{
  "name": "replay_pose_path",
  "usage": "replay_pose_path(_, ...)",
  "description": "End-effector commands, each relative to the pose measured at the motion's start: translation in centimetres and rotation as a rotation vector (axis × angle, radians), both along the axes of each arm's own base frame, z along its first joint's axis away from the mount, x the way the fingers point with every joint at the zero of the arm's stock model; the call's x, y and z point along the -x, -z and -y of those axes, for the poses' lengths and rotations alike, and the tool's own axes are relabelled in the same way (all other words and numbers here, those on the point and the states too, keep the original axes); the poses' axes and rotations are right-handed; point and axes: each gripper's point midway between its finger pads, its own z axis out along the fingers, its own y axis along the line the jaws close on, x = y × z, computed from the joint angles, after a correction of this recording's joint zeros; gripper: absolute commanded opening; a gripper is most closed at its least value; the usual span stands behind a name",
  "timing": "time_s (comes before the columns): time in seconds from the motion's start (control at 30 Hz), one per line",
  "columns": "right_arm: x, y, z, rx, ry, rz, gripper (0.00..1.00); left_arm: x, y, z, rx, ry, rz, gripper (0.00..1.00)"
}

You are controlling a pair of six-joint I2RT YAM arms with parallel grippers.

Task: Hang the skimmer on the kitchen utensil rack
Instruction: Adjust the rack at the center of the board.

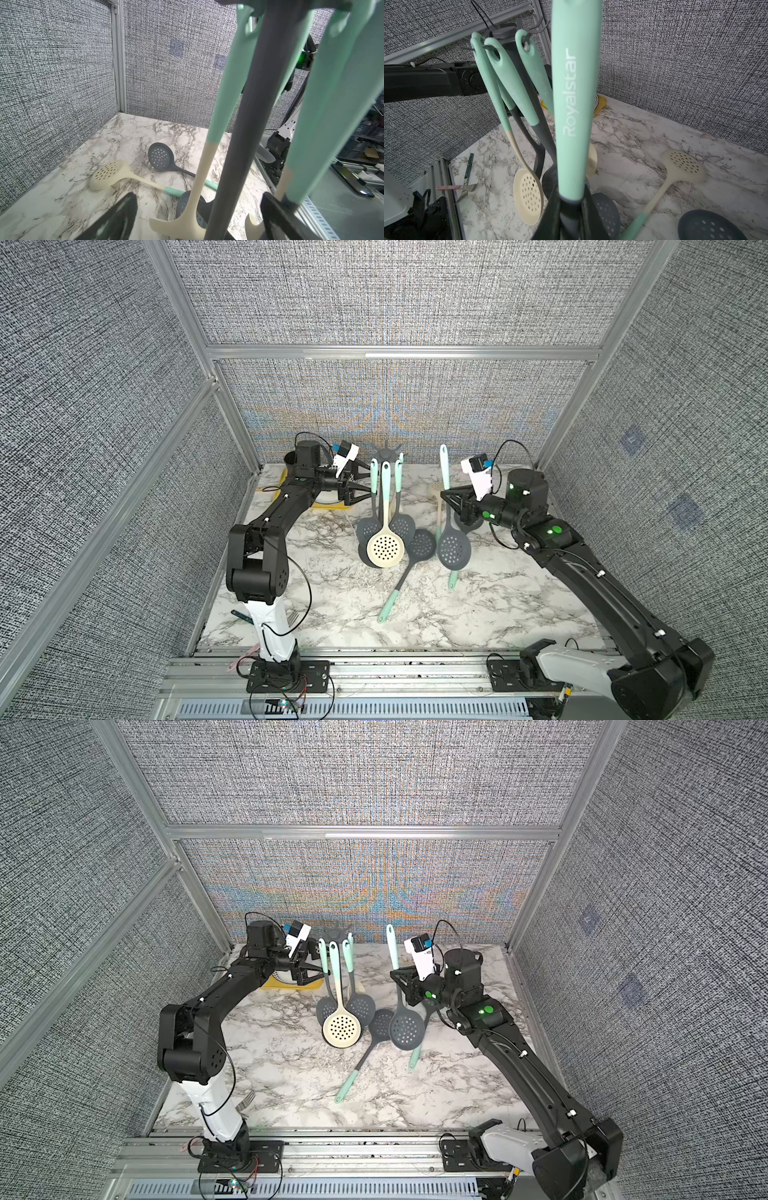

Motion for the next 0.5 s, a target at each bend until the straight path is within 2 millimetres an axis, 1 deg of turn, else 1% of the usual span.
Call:
replay_pose_path(0.0, -0.1, -0.6, -0.1, -0.004, -0.008, 0.016, 0.00, 1.3, -0.5, -0.1, 0.033, 0.069, 0.010, 0.94)
replay_pose_path(0.27, -0.2, -0.5, -0.4, -0.010, -0.020, 0.015, 0.00, 1.9, -0.1, 1.5, 0.033, 0.113, -0.001, 0.91)
replay_pose_path(0.3, -0.1, -0.6, -0.4, -0.010, -0.021, 0.018, 0.00, 2.0, 0.0, 1.7, 0.033, 0.118, -0.003, 0.88)
replay_pose_path(0.47, -0.1, -0.7, -0.4, -0.008, -0.022, 0.021, 0.00, 2.0, 0.2, 2.3, 0.031, 0.131, -0.013, 0.83)
